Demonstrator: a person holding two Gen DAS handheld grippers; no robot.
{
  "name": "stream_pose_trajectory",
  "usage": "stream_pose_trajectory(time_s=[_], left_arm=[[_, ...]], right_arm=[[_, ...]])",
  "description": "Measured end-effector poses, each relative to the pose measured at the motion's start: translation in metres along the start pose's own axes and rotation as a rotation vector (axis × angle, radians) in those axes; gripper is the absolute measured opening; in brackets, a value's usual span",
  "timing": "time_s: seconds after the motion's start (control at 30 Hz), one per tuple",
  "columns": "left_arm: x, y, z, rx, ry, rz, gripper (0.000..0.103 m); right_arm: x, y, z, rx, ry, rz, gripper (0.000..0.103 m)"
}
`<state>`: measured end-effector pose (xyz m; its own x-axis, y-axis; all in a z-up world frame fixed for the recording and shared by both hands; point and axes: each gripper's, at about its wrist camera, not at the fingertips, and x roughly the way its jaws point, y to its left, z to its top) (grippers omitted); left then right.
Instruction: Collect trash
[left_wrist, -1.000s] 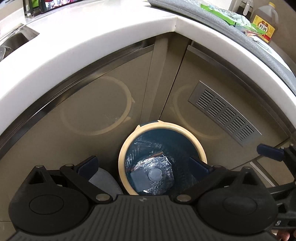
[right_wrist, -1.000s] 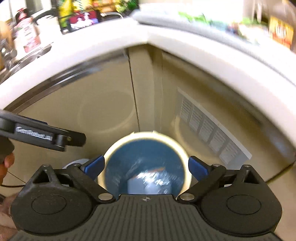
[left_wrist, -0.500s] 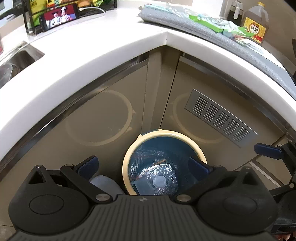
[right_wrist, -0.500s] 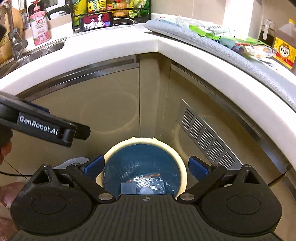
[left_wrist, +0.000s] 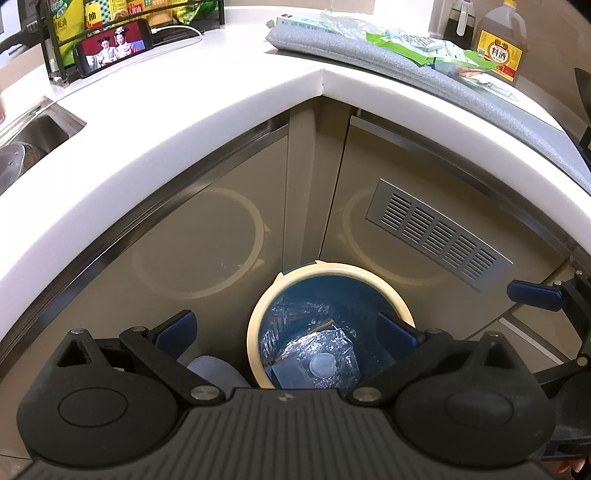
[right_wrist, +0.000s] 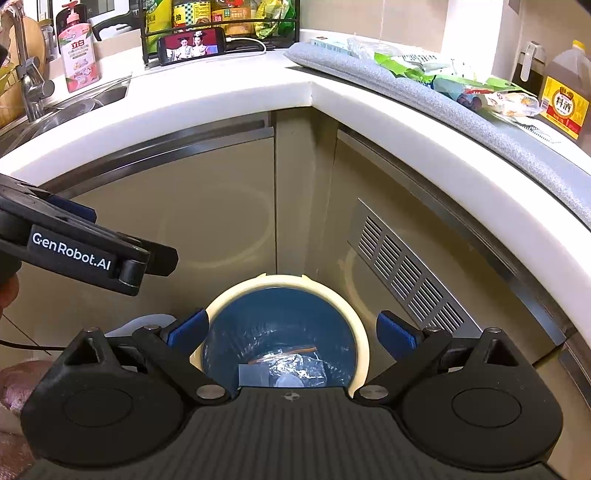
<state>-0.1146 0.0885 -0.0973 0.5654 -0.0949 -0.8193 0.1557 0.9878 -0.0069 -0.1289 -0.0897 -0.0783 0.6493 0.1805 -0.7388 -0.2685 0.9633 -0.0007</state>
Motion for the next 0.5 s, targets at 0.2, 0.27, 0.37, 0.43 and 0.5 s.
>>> stream_pose_trajectory(time_s=[0.2,0.27,0.37,0.43,0.5], left_arm=[[-0.0002,0.0006,0.0002,-0.002,0.001,0.001,0.103],[-0.0004,0.0012,0.0003,-0.004,-0.001,0.002,0.103],[-0.0008,0.0021,0.0003,-0.007,-0.005,0.003,0.103],[-0.0009,0.0024,0.0002,-0.007,-0.006,0.004,0.103],[-0.001,0.0027,0.0002,-0.007,-0.007,0.005,0.103]], right_arm=[[0.001,0.0008,0.0004,-0.002,0.003,0.001,0.098],[0.0012,-0.0003,0.0002,0.002,0.004,0.0,0.098],[0.0016,-0.0013,-0.0003,0.008,0.005,0.0,0.098],[0.002,-0.0015,-0.0008,0.009,0.006,0.001,0.098],[0.0026,-0.0016,-0.0012,0.01,0.009,0.001,0.098]])
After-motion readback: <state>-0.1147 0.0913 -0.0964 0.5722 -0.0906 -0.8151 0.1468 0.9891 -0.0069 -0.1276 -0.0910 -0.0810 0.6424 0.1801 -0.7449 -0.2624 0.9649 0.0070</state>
